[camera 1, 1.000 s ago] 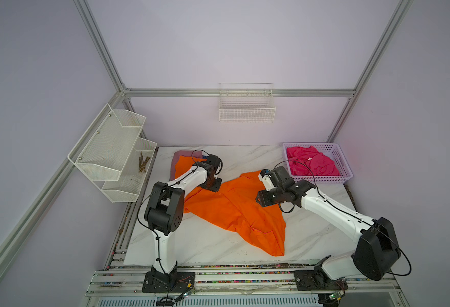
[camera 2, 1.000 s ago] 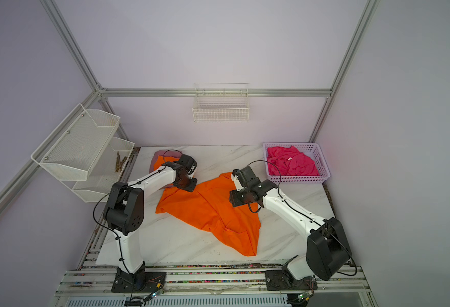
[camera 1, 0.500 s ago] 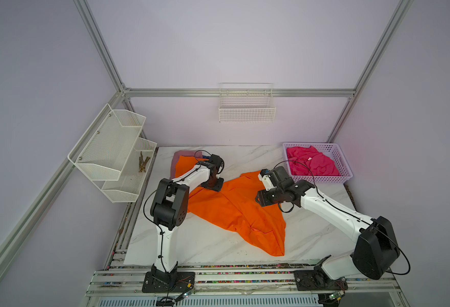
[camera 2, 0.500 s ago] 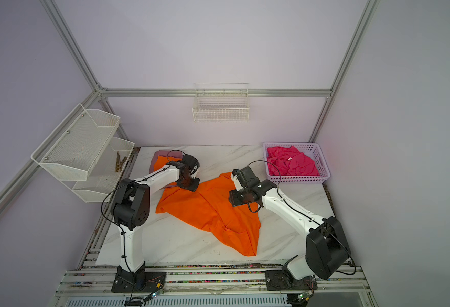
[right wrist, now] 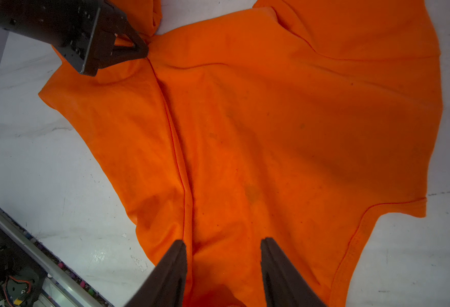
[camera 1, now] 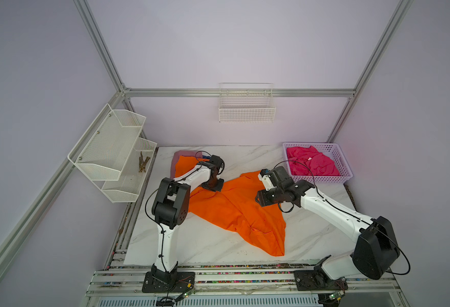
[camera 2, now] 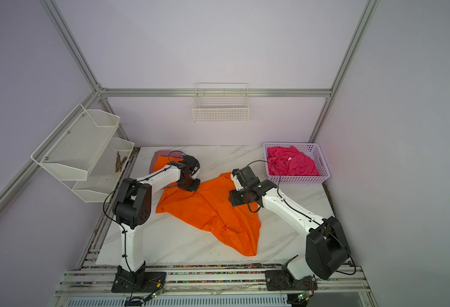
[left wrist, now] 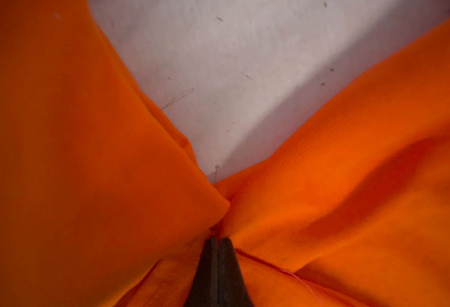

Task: Fold and stack t-shirts
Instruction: Flatten out the T-shirt at the center of the board.

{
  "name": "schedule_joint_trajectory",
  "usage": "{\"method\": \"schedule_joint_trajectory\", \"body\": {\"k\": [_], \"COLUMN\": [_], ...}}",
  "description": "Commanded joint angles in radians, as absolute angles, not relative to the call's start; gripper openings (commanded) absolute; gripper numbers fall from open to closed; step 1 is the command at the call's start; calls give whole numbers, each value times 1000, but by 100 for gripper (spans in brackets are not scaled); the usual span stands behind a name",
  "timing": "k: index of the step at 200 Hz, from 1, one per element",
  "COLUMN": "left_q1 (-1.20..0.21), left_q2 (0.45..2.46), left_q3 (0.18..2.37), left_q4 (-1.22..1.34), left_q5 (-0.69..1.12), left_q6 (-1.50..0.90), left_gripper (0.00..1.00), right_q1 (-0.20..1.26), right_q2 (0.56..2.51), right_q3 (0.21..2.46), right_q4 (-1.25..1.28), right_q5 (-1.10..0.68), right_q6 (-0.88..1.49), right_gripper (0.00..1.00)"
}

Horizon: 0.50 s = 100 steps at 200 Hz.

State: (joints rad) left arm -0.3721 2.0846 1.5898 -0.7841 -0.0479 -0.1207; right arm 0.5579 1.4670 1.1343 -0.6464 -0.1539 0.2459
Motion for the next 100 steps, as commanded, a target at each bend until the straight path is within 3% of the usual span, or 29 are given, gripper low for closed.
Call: {"method": "schedule_joint_trajectory", "body": {"k": [1,56,100], "left_q1": [-370,-399,-411], "left_q2": [1969,1813,1785], "left_q3": [1574,1483,1473], "left_q4": [-818,-908,-964], "left_q5": [-71,-99,-103], "left_q6": [-146,-207,-248], "left_gripper": [0,0,19], "right_q1": [568,572,577], "right_q2": [1488,1533,1587], "right_q3": [1123,1144,1181], "right_q4": [-615,-596,-594], "right_q5": [-170,-204,-229], "right_q6": [246,224,199], "right_gripper": [51,51,51]}}
